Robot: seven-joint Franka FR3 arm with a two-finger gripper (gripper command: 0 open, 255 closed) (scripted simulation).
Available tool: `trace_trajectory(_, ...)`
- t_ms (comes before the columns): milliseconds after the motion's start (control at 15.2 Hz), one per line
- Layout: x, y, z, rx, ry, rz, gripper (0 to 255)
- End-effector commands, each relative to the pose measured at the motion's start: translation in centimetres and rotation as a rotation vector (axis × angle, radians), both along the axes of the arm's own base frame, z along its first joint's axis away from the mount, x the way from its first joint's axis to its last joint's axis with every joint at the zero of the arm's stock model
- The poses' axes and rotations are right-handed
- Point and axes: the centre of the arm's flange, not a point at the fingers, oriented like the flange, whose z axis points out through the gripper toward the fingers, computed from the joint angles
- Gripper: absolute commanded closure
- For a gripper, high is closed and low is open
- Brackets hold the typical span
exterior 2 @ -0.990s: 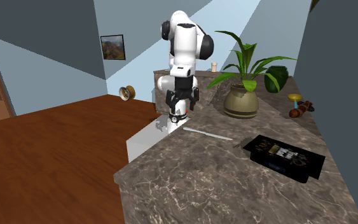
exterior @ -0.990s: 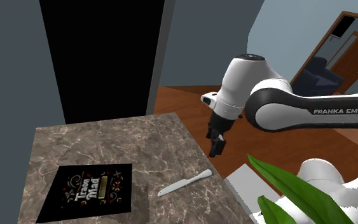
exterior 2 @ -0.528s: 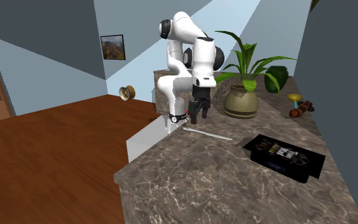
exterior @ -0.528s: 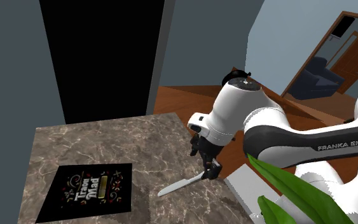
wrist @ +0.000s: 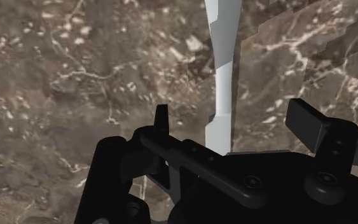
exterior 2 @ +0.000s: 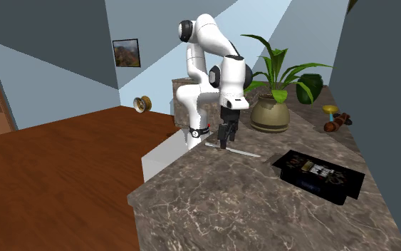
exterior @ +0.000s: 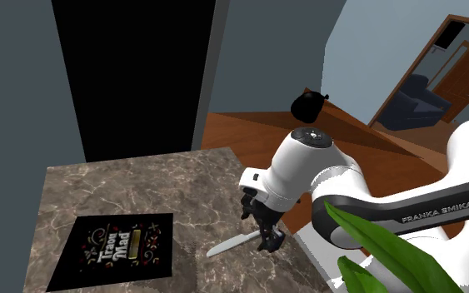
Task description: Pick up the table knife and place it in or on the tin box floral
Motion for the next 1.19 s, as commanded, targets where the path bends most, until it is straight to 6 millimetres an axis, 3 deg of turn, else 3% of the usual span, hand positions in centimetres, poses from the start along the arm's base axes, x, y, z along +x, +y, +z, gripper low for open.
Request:
trace_trajectory(0, 0.09, -0.04, -0.88, 0.000, -0.001, 0.001, 0)
trace_trajectory(462, 0.08, -0.04, -0.88, 0.000, 0.000, 0.001, 0)
trace_trajectory(528, 0.08, -0.04, -0.88, 0.000, 0.000, 0.001, 255)
trace_trajectory(1122, 0.09, -0.04, -0.88, 0.000, -0.001, 0.001, 255)
